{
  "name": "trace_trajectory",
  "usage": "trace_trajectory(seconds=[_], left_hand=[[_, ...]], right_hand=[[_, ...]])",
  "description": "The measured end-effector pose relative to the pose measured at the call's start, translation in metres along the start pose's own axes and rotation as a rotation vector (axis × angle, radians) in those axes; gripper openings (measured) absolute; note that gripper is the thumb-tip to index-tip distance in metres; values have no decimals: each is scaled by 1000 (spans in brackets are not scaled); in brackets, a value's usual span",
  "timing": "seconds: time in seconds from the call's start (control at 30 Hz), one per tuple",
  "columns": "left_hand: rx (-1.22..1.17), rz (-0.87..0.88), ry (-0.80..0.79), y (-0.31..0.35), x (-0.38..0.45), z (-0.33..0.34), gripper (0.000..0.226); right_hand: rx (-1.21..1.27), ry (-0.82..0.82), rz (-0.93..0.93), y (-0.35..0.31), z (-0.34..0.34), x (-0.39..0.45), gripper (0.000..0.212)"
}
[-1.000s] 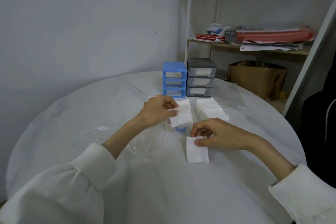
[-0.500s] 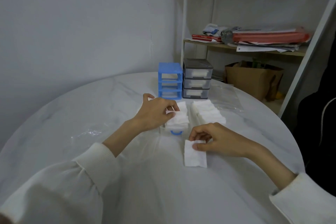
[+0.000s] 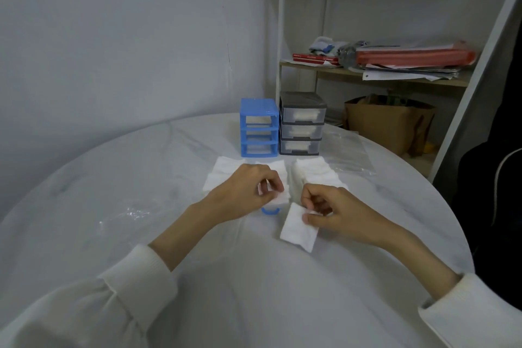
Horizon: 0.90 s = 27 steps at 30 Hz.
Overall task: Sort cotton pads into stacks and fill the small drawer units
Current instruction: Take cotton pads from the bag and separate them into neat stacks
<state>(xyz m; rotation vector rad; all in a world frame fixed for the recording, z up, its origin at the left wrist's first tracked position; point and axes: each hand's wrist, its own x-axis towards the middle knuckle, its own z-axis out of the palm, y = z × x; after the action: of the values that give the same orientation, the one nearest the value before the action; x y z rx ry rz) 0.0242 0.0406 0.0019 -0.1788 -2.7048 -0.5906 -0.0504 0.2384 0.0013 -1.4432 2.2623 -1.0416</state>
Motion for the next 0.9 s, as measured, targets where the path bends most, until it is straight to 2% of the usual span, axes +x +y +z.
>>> trace_trajectory(seconds=[0.2,0.4,0.63,0.77,0.9], left_hand=[[-33,-23,-40,-4,-1,2,23],[-174,-66,108,-3,-3,2,25],[-216,-111,240,-6,-3,-2,28],[-180,-118,258,-7,-4,0,25],[-124,-104,209,-8,-6,3,24]], right_hand=[[-28,39,34,5,0,5,23],[126,371,45,3,-15,20,23],[46,604,171,8,-27,46,17],[-42,600,321,21,-31,66,16],[-169,558,370,29,-30,74,16]])
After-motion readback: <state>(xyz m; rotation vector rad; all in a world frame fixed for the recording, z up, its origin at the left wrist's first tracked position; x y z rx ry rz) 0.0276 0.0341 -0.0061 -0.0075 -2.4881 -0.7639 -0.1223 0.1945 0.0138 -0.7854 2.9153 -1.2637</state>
